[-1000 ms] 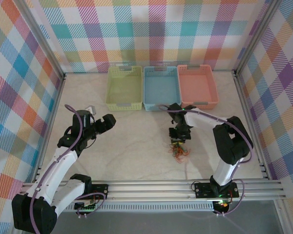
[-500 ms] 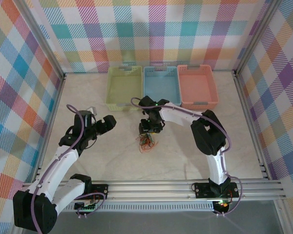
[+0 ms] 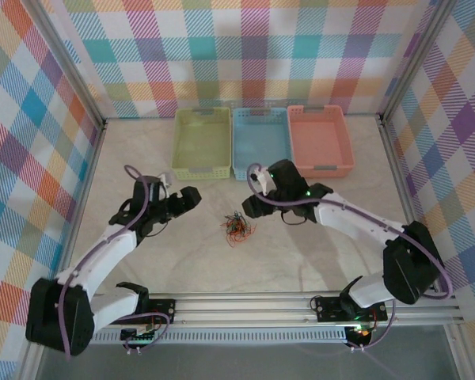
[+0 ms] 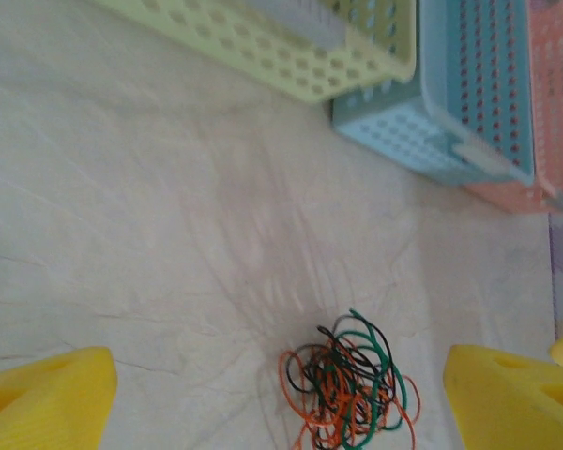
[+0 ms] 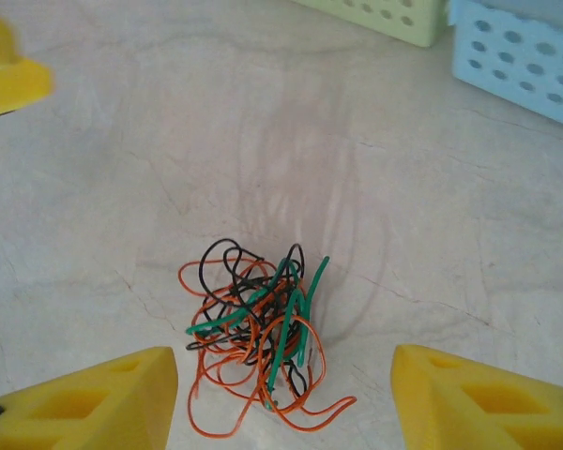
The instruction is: Untangle the cables
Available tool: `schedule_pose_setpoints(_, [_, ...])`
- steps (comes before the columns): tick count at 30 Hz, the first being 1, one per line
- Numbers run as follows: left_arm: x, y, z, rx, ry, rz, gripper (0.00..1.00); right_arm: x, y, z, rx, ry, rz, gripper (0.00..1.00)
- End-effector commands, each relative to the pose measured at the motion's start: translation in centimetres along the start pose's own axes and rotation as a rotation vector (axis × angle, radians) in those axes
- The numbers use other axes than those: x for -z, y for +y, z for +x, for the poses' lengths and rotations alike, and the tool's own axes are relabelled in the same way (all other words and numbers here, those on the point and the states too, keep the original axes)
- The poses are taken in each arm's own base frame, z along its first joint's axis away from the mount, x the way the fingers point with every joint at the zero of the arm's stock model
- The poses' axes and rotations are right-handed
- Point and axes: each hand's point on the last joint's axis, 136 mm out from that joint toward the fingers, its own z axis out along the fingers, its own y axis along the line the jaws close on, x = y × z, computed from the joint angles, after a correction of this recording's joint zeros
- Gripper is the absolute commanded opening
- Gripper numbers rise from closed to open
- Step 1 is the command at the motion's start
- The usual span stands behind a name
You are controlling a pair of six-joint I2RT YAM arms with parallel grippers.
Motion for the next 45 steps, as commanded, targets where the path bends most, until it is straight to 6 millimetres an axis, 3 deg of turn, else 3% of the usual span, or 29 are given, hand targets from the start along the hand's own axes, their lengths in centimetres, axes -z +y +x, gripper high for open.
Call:
schedule_pose_setpoints(1, [-0.9,-5.1,-0.7,-0.038,0.027,0.101,0.89,-1.1,0.7,-0.5,0.168,-0.115,-0.054,0.59])
schedule_pose_setpoints(6, [-5.1,-6.5,1.2,-0.066,0.141,0.083,0.74,-1.6,2.5,0.6,0.286,-0.203,-0.179,0.54])
schedule_pose_setpoints(11, [-7.0,-5.4,2.7,-0.068,0.168,0.083,0.73,-2.6,3.6,2.7,0.352,-0.125,-0.262,0.5])
schedule_pose_setpoints(18, [-6.0,-5.1,4.0,-0.172,0.163,0.027,0.73,-2.8,4.4,4.5,0.507,-0.111,-0.285,0.5])
schedule_pose_setpoints(22, [-6.2,-4.6,4.7,-0.175,0.186,0.012,0.74,-2.8,2.6,5.1,0.574,-0.088,-0.172,0.4])
schedule_pose_setpoints(26, [-6.8,-4.6,5.2,-0.16,0.216,0.016,0.74,-3.1,1.7,5.7,0.617,-0.074,-0.131,0.38])
schedule_pose_setpoints(35, [-6.5,-4.1,4.8,-0.179,0.198,-0.021,0.75,-3.8,2.9,7.4,0.685,-0.036,-0.242,0.42])
schedule_pose_setpoints(45, [-6.9,-4.0,5.1,-0.169,0.216,-0.018,0.76,-4.5,1.8,7.1,0.662,-0.056,-0.196,0.32])
